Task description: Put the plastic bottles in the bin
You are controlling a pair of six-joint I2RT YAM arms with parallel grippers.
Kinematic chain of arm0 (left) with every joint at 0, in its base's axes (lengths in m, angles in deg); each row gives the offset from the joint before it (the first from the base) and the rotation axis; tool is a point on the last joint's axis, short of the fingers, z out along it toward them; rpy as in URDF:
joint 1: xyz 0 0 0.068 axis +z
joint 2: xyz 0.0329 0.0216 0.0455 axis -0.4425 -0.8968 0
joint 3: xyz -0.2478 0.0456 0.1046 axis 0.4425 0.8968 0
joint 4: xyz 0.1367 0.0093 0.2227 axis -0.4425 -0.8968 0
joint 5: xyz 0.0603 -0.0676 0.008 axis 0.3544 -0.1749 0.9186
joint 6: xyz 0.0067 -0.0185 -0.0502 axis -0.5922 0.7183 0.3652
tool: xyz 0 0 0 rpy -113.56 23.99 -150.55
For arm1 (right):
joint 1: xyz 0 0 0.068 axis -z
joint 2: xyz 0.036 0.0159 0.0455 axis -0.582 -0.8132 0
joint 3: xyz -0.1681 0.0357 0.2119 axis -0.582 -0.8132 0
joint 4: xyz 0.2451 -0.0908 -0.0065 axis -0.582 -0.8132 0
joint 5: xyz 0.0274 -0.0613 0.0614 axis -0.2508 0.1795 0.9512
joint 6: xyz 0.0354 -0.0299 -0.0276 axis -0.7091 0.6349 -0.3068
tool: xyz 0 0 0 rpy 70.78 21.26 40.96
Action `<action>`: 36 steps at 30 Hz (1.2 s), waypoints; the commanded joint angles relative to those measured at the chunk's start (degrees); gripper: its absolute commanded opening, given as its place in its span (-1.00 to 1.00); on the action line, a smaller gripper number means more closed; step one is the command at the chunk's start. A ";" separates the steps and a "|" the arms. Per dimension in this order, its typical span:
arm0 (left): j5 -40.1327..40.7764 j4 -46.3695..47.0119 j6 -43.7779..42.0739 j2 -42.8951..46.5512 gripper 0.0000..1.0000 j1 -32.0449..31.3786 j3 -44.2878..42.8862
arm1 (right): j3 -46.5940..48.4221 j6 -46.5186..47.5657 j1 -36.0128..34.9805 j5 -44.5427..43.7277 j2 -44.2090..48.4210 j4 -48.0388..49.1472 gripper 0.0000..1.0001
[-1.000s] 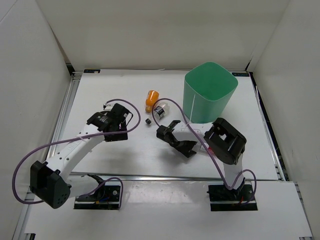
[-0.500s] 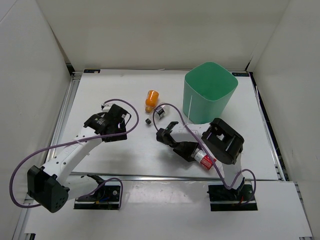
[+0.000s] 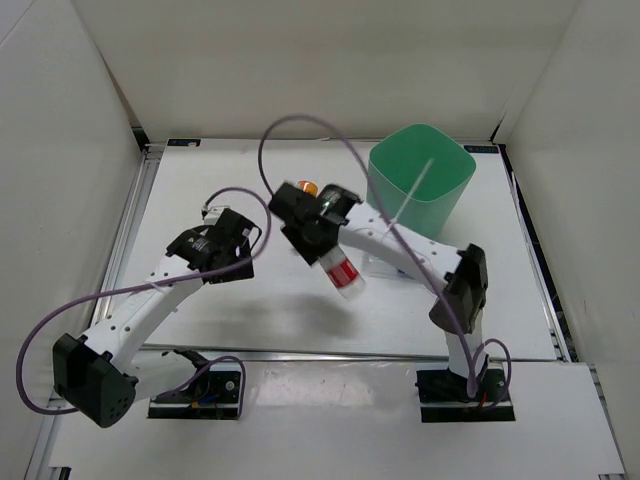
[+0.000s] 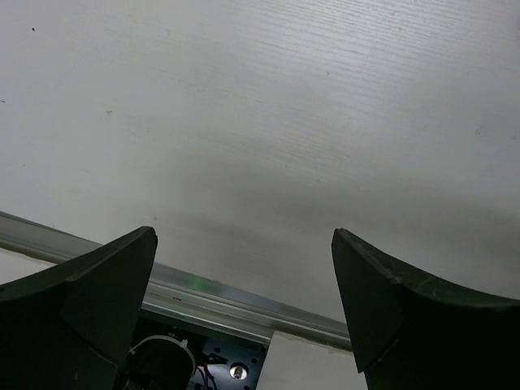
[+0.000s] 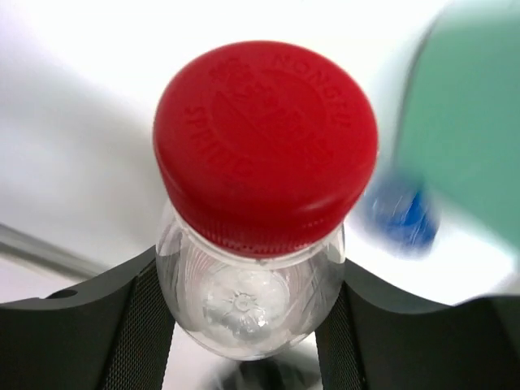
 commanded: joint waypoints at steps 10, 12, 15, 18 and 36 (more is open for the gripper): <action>1.23 0.58 0.87 0.61 1.00 -0.17 0.34 | 22.50 25.50 5.61 -29.52 11.14 30.98 -0.19; 1.23 0.58 0.87 0.61 1.00 -0.17 0.34 | 27.82 32.03 10.09 -32.86 8.25 33.61 -0.19; 1.23 0.58 0.87 0.61 1.00 -0.17 0.34 | 35.57 36.42 15.62 -36.74 4.47 37.38 -0.25; 1.23 0.58 0.87 0.61 1.00 -0.69 0.34 | 29.11 40.03 19.75 -36.74 6.30 45.29 -0.25; 1.23 0.58 0.87 1.13 1.00 -0.70 0.34 | 19.33 13.50 27.95 -27.07 10.43 25.26 0.75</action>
